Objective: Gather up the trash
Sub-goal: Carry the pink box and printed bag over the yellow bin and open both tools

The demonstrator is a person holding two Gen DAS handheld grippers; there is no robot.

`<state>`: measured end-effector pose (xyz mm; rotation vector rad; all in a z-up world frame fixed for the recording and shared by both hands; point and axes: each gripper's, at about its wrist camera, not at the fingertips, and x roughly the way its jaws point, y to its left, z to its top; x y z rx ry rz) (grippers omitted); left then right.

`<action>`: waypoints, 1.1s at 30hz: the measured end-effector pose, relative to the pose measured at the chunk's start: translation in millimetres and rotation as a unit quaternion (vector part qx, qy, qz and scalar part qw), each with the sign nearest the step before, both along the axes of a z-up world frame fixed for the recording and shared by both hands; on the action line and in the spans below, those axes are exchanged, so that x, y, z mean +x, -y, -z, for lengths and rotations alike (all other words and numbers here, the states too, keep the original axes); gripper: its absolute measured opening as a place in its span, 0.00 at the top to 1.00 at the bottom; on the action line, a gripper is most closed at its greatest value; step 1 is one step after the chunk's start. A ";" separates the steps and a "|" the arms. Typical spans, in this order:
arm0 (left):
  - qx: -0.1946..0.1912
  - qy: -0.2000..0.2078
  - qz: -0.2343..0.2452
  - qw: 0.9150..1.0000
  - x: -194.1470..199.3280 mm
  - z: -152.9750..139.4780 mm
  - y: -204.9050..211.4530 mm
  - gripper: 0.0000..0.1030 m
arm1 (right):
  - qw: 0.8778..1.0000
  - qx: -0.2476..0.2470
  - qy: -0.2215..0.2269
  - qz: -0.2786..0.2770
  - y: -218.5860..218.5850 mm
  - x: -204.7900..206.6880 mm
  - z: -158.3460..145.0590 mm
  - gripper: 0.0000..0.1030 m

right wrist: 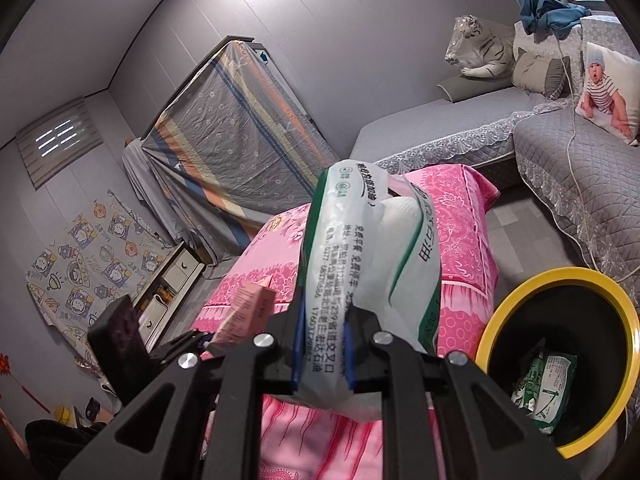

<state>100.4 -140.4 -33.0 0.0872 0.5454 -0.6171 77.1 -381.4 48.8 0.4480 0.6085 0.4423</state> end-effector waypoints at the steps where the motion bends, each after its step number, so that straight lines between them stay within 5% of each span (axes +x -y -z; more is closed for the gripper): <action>1: -0.001 0.006 0.003 1.000 -2.4 -3.4 1.7 0.55 | 1.000 0.001 0.000 0.004 1.4 -0.6 0.2 0.86; 33: 0.024 0.072 0.109 0.991 -4.5 -18.1 153.9 0.55 | 0.984 0.031 -0.019 0.172 148.4 -39.7 68.7 0.86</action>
